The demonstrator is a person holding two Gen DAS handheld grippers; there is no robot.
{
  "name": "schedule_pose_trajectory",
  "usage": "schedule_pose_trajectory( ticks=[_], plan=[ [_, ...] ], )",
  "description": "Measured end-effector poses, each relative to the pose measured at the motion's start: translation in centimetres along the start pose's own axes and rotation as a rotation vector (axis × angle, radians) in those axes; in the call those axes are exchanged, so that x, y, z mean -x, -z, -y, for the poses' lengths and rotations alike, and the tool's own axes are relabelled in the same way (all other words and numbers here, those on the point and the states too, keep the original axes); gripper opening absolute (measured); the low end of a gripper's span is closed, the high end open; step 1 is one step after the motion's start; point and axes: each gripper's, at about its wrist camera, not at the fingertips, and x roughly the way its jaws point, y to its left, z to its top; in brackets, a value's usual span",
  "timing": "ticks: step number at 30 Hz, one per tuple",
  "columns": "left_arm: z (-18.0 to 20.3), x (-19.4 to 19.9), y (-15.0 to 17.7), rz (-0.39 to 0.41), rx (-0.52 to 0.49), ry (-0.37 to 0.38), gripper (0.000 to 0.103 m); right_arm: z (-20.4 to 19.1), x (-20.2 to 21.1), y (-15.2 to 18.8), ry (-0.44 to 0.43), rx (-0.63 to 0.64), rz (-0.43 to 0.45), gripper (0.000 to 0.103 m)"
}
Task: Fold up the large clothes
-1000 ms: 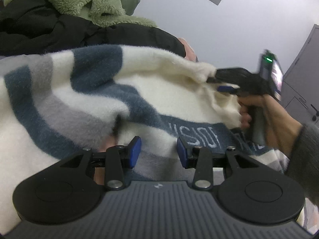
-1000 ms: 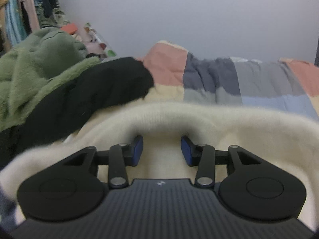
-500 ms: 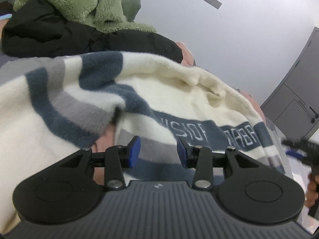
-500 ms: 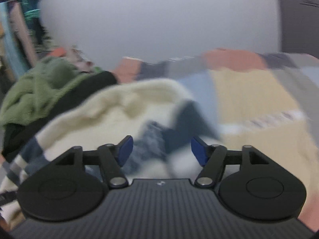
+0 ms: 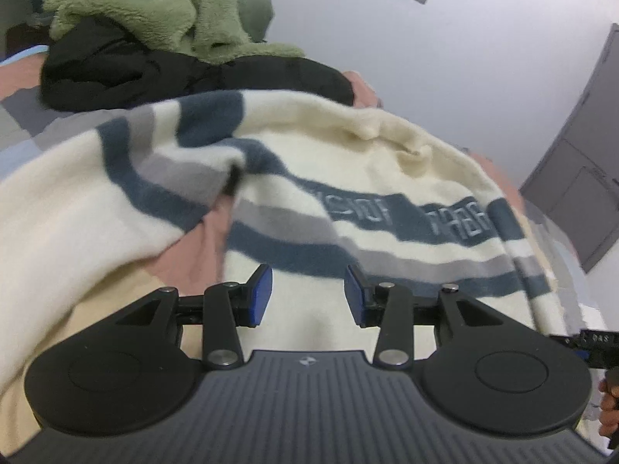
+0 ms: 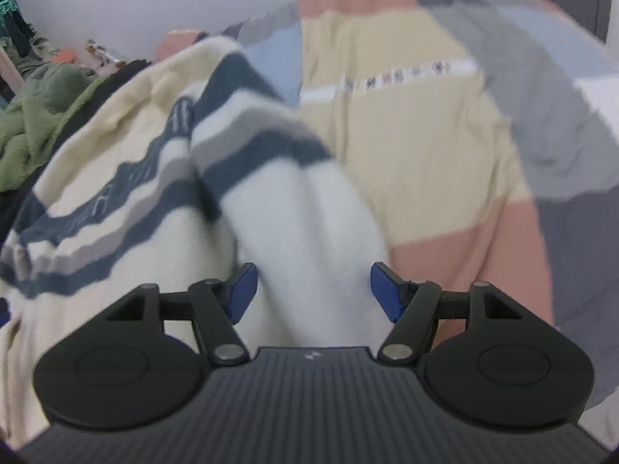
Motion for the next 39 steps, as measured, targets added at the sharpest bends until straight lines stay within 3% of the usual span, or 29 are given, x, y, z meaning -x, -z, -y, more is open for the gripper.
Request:
schedule_pose_trajectory(
  ticks=[3, 4, 5, 7, 8, 13, 19, 25, 29, 32, 39],
  plan=[
    [-0.6, 0.2, 0.1, -0.001, 0.020, -0.039, 0.047, -0.7, -0.9, 0.8, 0.043, 0.060, -0.056, 0.065],
    [-0.8, 0.2, 0.0, -0.001, 0.028, -0.043, 0.047, -0.9, -1.2, 1.0, 0.075, 0.087, -0.073, 0.055],
    [-1.0, 0.3, 0.0, 0.001, 0.036, -0.050, 0.047, -0.9, -1.2, 1.0, 0.095, 0.088, -0.074, 0.036],
    [-1.4, 0.5, -0.1, 0.004, 0.048, -0.059, 0.047, -0.4, -0.7, 0.4, 0.098, 0.073, -0.055, 0.014],
    [-1.6, 0.6, -0.2, 0.007, 0.058, -0.062, 0.047, 0.0, -0.1, -0.3, 0.100, 0.064, -0.030, 0.012],
    [-2.4, 0.4, -0.6, -0.005, 0.101, -0.060, 0.048, 2.2, 2.4, -4.9, 0.205, 0.089, 0.083, 0.010],
    [-1.9, 0.1, -0.4, -0.028, 0.112, -0.008, 0.048, 3.6, 6.8, -14.1, 0.248, 0.082, 0.279, 0.009],
    [-0.9, 0.6, -0.9, 0.051, 0.064, -0.063, 0.048, 3.2, 6.2, -21.9, 0.330, 0.136, 0.391, 0.009],
    [-1.3, 0.4, -1.7, 0.080, 0.073, -0.092, 0.048, 5.3, 2.6, -26.0, 0.409, 0.143, 0.390, 0.009],
    [-2.0, -0.2, -2.6, 0.093, 0.092, -0.125, 0.048, 8.1, -1.0, -27.7, 0.417, 0.089, 0.359, 0.009],
    [-3.3, -3.1, -4.1, 0.075, 0.120, -0.202, 0.048, 12.1, -11.0, -28.1, 0.452, 0.085, 0.286, 0.010]
  ],
)
